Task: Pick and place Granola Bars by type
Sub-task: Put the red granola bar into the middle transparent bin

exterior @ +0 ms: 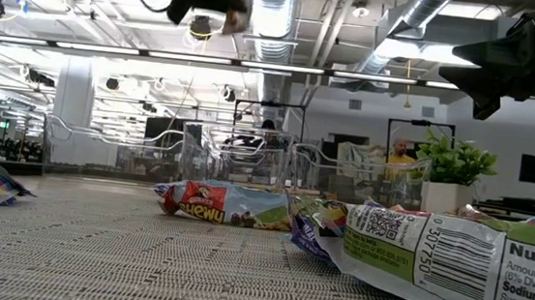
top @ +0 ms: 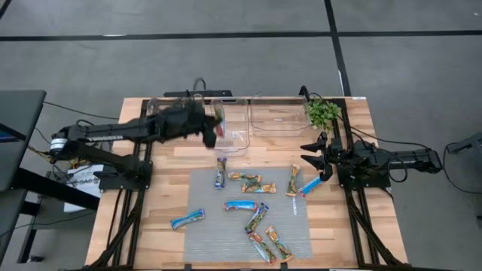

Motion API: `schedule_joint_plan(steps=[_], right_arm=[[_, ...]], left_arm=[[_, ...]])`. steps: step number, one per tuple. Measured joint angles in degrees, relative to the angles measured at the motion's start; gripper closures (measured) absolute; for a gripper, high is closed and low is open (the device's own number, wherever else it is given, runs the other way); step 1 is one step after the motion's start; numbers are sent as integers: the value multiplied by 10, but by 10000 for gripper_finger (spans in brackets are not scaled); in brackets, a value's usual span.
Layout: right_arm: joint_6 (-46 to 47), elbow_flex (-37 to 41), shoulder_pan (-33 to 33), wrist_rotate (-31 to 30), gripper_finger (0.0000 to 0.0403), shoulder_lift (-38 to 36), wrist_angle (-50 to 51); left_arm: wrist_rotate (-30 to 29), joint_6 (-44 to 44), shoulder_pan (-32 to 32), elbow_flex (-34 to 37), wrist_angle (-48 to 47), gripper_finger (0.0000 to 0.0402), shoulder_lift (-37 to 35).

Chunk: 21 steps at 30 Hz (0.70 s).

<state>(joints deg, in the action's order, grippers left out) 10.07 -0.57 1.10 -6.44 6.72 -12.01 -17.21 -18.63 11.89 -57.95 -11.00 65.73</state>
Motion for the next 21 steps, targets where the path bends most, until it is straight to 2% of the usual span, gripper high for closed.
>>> schedule_joint_plan(steps=[4, 7, 16, 21], right_arm=[[0, 0, 0, 0, 223, 0, 0], [0, 0, 0, 0, 221, 0, 0], [0, 0, 0, 0, 223, 0, 0], [0, 0, 0, 1, 220, 0, 0]], left_arm=[[0, -19, 82, 0, 3, 362, 0], [2, -37, 112, 0, 5, 362, 0], [8, -39, 114, 0, 38, 362, 17], [74, -44, 110, 0, 59, 362, 73]])
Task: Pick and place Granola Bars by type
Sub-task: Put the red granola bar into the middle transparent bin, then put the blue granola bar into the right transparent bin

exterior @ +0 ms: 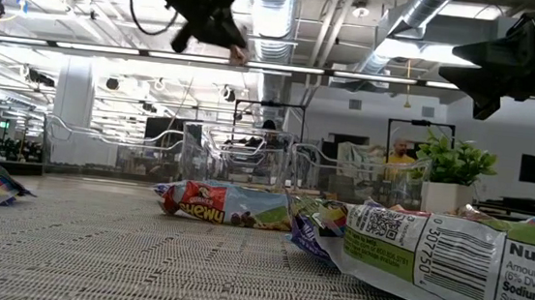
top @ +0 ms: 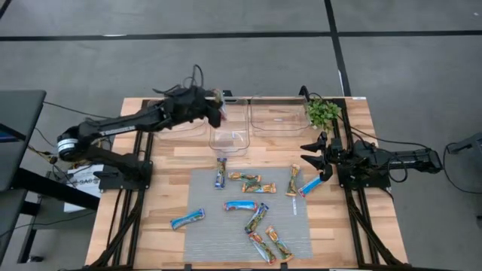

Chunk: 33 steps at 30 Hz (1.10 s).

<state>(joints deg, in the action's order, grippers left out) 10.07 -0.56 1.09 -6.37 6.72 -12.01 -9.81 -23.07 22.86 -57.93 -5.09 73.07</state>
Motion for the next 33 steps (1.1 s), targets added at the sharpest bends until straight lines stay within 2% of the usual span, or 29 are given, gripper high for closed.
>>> schedule_joint_plan(steps=[5, 9, 13, 17, 26, 33], right_arm=[[0, 0, 0, 1, 221, 0, 0], [0, 0, 0, 2, 223, 0, 0], [0, 0, 0, 2, 220, 0, 0], [0, 0, 0, 2, 220, 0, 0], [0, 0, 0, 3, 221, 0, 0], [0, 0, 0, 3, 222, 0, 0]], left_arm=[[40, 42, -12, 0, 21, 362, 78], [62, 84, -19, 0, 0, 362, 136], [60, 90, -26, 1, -13, 362, 174], [62, 92, -31, 1, -21, 347, 188], [62, 95, -32, 1, -19, 256, 188], [63, 81, -32, -1, -12, 233, 188]])
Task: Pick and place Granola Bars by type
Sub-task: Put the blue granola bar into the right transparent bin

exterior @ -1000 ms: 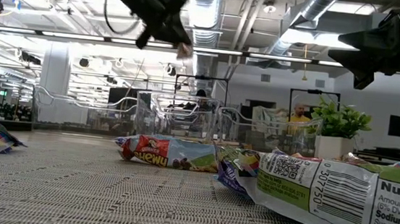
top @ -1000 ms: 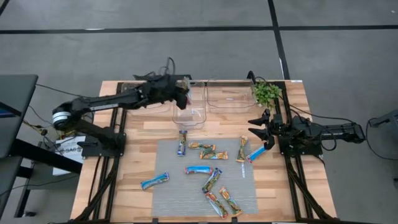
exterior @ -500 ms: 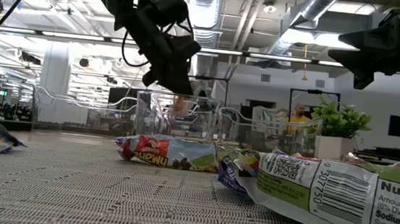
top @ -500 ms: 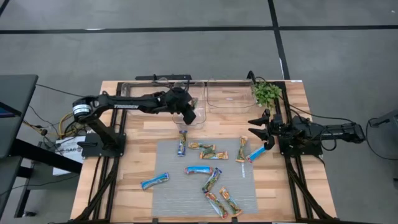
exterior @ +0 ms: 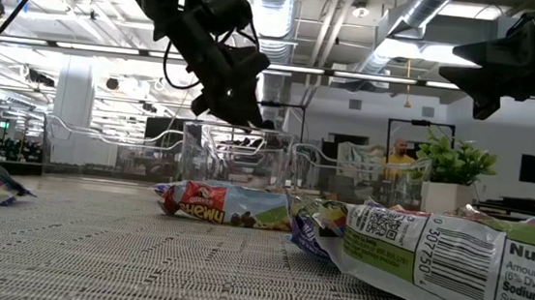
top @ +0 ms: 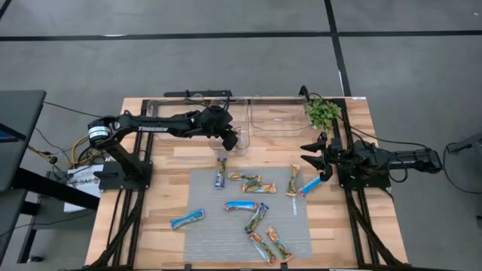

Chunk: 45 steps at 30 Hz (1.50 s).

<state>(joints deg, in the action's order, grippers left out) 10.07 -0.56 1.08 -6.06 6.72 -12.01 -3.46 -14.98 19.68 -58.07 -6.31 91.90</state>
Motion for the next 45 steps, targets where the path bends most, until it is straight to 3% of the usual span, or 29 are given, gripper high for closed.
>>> schedule_joint_plan(steps=[19, 27, 35, 45], right_arm=[[0, 0, 0, 1, 221, 0, 0], [0, 0, 0, 1, 223, 0, 0], [0, 0, 0, 1, 220, 0, 0], [0, 0, 0, 0, 221, 0, 0]], left_arm=[[3, 10, -25, -8, 95, 232, -169], [3, 29, -62, -8, 6, 232, -189], [-6, 169, -163, -8, -115, 232, -189], [-33, 121, -299, -8, -239, 232, -187]])
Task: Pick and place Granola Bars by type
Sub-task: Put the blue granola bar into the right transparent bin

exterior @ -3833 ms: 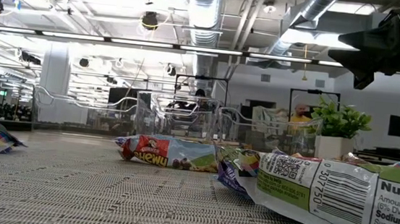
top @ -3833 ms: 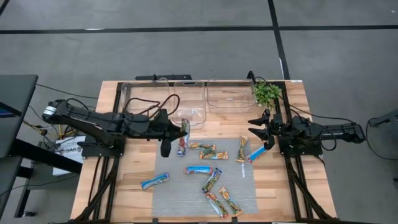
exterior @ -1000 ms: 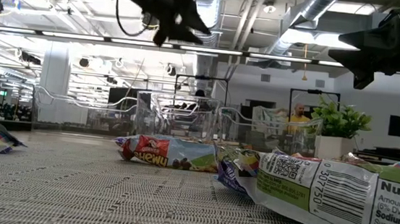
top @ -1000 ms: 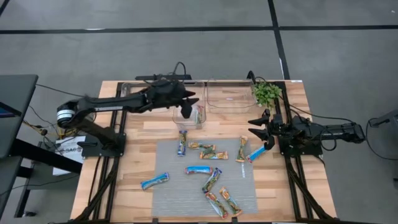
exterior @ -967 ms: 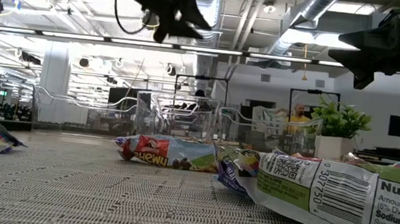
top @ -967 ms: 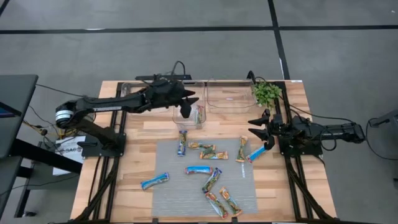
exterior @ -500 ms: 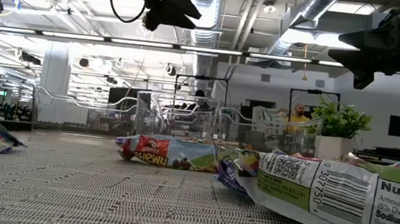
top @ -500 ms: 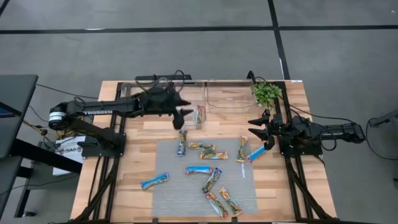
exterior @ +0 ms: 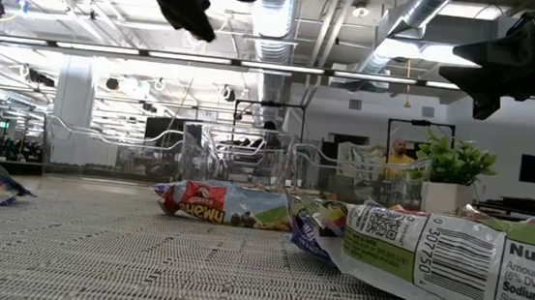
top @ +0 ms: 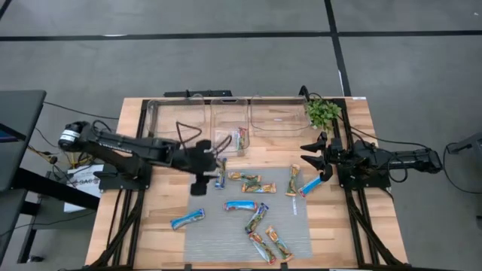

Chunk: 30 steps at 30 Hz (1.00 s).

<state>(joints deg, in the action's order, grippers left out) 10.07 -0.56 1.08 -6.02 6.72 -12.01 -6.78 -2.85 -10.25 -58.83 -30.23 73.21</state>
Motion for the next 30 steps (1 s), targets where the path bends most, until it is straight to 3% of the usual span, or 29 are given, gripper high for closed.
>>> schedule_joint_plan(steps=[6, 12, 14, 17, 20, 25, 30], right_arm=[[0, 0, 0, 0, 221, 0, 0], [0, 0, 0, 0, 222, 0, 0], [0, 0, 0, 0, 221, 0, 0], [0, 0, 0, 0, 220, 0, 0], [0, 0, 0, 0, 222, 0, 0], [0, 0, 0, -1, 222, 0, 0], [0, 0, 0, 0, 220, 0, 0]], left_arm=[[0, -42, -55, 0, -26, 232, 0], [-6, -118, -51, 0, -32, 232, 0], [-29, -191, -42, 0, -48, 232, 2], [-53, -369, -18, 0, -84, 232, 23], [-20, -528, 14, 1, -94, 232, 57], [71, -646, 50, 1, -25, 232, 127], [77, -735, 60, 1, 38, 233, 194]])
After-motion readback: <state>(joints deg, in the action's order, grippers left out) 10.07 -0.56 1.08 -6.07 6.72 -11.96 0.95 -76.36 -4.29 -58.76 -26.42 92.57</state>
